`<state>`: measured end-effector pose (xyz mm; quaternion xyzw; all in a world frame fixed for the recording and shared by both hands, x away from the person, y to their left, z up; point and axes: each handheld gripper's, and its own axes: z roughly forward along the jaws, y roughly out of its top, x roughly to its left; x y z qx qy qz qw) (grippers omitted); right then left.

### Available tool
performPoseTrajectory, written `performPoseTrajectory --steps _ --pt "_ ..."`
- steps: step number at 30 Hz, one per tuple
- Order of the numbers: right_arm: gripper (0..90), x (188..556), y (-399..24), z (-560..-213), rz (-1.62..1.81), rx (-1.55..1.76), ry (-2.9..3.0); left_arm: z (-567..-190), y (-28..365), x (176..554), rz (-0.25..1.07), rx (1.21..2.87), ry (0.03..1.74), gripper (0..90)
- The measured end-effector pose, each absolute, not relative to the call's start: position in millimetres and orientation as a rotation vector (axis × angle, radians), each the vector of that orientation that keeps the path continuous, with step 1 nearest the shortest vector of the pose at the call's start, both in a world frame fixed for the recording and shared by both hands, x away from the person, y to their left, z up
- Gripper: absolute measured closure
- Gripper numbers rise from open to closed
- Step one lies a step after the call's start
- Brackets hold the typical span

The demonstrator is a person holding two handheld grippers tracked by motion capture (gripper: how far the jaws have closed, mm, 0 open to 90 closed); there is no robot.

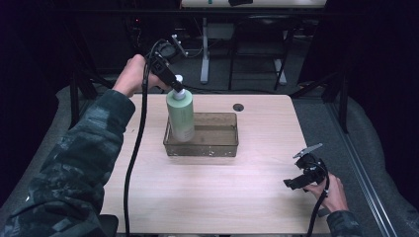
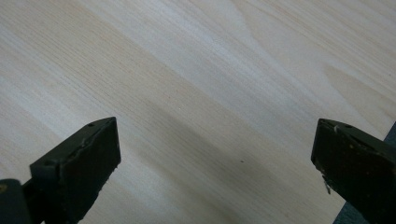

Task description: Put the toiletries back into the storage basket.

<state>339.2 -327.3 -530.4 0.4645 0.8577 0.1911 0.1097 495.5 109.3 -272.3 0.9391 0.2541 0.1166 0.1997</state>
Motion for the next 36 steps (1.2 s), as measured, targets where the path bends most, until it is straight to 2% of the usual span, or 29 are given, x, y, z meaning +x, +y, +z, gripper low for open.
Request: performPoseTrajectory --steps 36 --pt "1.4 339.3 -326.9 -530.6 0.554 1.360 2.525 -307.4 120.9 501.7 0.254 2.609 0.759 63.1"
